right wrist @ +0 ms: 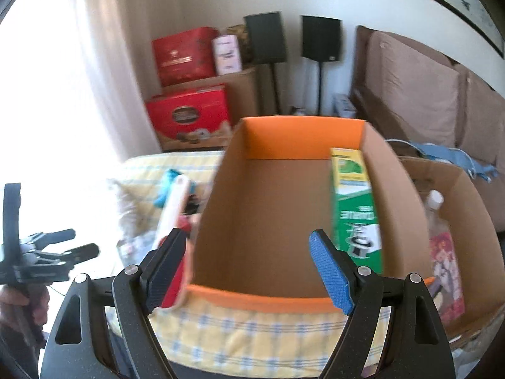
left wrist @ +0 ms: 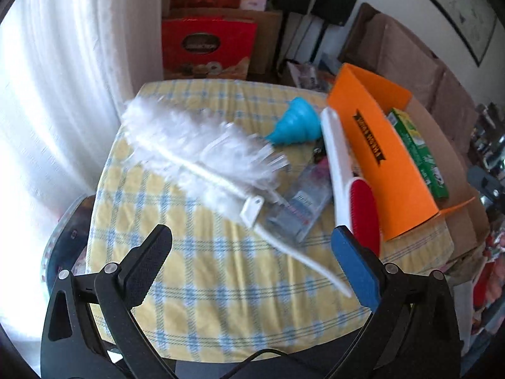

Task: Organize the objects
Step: 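Move the right tool back to the white feather duster handle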

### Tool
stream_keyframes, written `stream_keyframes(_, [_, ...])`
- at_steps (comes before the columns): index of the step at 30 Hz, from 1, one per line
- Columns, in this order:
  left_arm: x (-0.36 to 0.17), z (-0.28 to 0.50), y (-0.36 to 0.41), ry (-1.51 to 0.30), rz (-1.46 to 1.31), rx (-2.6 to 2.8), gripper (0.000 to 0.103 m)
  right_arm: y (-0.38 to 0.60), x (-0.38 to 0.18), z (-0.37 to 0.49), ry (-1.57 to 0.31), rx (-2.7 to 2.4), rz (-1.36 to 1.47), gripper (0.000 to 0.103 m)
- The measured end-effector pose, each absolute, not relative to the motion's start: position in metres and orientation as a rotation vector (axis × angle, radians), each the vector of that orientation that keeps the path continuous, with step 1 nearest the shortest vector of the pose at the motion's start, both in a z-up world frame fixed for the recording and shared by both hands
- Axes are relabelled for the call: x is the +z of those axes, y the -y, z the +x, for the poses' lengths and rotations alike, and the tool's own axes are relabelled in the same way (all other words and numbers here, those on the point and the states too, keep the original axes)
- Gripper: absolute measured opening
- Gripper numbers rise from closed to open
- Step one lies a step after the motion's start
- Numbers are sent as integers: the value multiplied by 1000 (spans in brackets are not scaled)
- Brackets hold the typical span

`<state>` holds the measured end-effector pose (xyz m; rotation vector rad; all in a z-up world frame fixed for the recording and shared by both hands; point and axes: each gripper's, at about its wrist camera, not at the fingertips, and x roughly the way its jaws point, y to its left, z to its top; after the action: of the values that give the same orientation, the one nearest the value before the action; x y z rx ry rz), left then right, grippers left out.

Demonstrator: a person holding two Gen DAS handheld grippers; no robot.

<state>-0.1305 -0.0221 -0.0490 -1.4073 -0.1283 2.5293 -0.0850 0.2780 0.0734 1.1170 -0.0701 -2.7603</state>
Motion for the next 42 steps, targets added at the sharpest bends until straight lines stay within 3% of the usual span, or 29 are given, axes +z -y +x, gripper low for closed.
stream_keyframes(22, [-81,-140,68,330,-1501,2552,99,-185,35,-76,-8,-2483,1142,82])
stream_keyframes(27, [-89,-151,64,371,-1510,2513,93,-164,19,-73,-41,-2398,1157,65])
stream_keyframes(31, [-97,-159,58,381,-1539,2480,79,-151,4,-77,-33,-2342,1189,48])
stream_keyframes(36, [-104,-167,52,364,-1560,2462,72,-140,-15,-83,-69,-2308,1227,45])
stream_keyframes(42, [-106,-172,48,374,-1557,2435,72,-132,-32,-88,-95,-2279,1267,41])
